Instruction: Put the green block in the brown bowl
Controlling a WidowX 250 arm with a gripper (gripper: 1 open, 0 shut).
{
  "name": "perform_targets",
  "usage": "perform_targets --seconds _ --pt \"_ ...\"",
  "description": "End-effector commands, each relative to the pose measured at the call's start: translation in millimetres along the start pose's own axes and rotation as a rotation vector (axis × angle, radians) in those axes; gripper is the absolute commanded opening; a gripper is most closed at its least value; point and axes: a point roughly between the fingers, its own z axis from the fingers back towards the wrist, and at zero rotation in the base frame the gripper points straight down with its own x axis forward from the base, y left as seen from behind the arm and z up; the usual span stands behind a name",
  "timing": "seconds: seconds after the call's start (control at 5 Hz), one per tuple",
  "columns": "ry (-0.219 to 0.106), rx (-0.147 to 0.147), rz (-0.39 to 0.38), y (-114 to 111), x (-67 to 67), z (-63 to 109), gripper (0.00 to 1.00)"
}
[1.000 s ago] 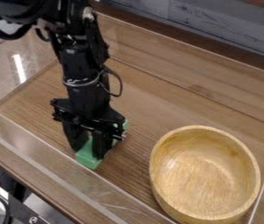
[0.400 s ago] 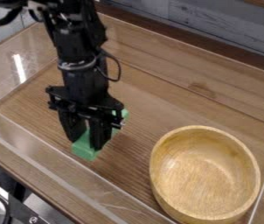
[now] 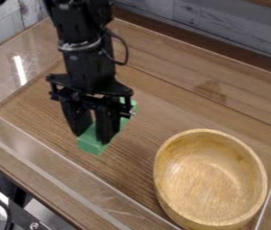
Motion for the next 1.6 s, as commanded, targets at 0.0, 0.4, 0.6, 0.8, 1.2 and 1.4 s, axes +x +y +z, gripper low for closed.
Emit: perform_targets --seconds 0.0,0.4,0.6,0.8,1.2,1.4 --pt "-0.048 -0.012 -0.026 -16 3.3 16.6 0.00" --pt "-0.046 -0.040 -0.082 -49 -2.2 24.1 0.00" --pt "-0.051 -0.047 -0.113 -71 -4.6 21.4 0.00" --pt "-0.062 -0.047 -0.146 -111 -7.4 10.7 0.00" --pt "-0.093 -0.069 -0.081 -149 0.3 -10.0 0.00" --pt "-0.102 -0.075 -0.063 -141 2.3 -7.1 0.00"
